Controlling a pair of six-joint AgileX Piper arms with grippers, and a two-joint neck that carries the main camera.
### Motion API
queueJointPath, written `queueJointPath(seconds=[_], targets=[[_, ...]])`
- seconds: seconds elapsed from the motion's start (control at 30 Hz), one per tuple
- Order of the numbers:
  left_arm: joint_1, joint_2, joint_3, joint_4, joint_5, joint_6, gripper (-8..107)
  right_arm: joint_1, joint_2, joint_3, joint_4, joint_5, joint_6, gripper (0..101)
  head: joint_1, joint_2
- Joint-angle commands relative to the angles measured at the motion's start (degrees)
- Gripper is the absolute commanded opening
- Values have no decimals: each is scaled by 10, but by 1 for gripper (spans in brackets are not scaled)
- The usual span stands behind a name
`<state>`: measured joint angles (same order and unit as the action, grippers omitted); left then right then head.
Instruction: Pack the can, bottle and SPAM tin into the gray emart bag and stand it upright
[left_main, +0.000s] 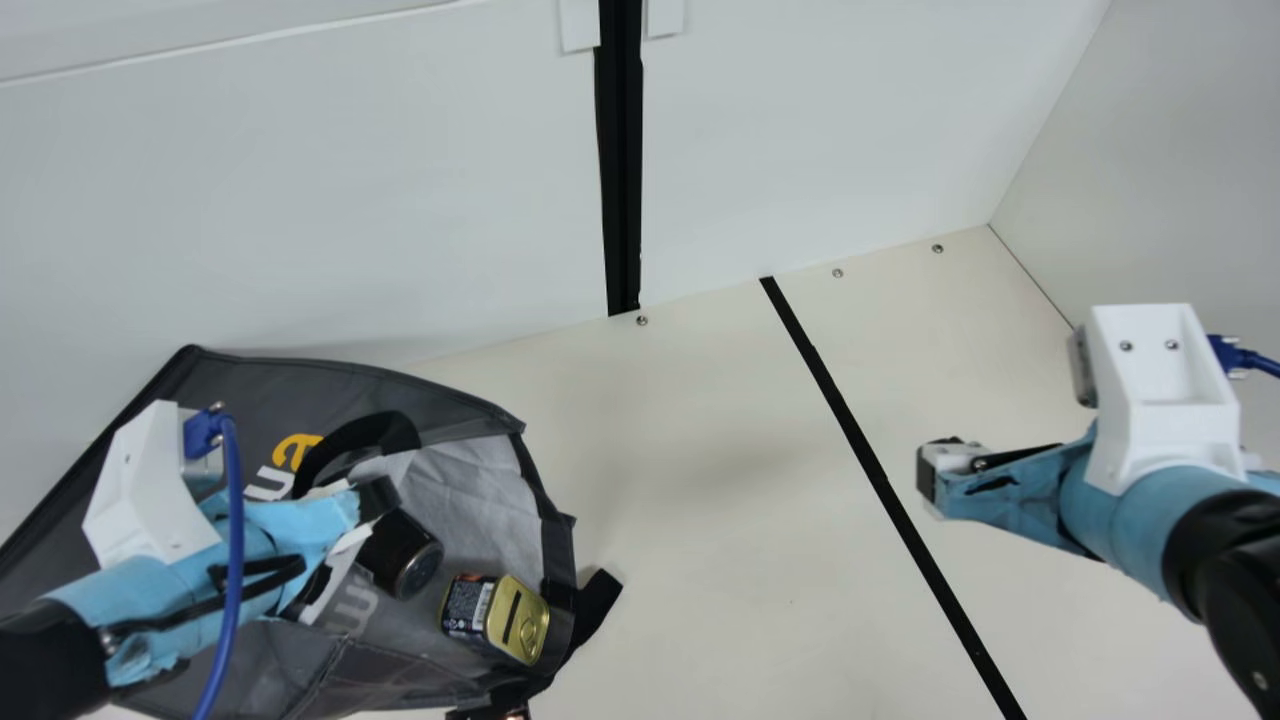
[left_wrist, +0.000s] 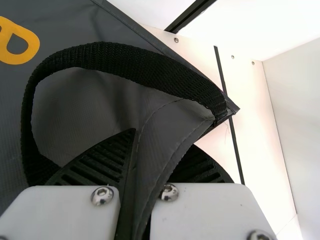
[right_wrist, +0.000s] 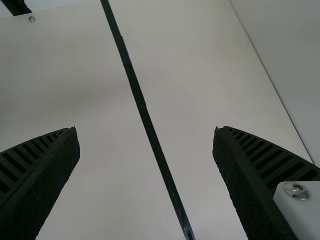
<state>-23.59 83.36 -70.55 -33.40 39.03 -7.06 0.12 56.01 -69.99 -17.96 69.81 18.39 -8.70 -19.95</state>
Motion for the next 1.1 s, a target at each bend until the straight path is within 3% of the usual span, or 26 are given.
queueJointPath(seconds=[0.0,0.53,1.07], targets=[[0,0,0,0,0,0,-8,16,3,1,4,1,5,95,-13,0],[0,0,0,0,0,0,-8,79,27,1,69,-2,-17,95,-13,0],[0,0,0,0,0,0,-8,7,40,76,231,-104,-178,95,-13,0]])
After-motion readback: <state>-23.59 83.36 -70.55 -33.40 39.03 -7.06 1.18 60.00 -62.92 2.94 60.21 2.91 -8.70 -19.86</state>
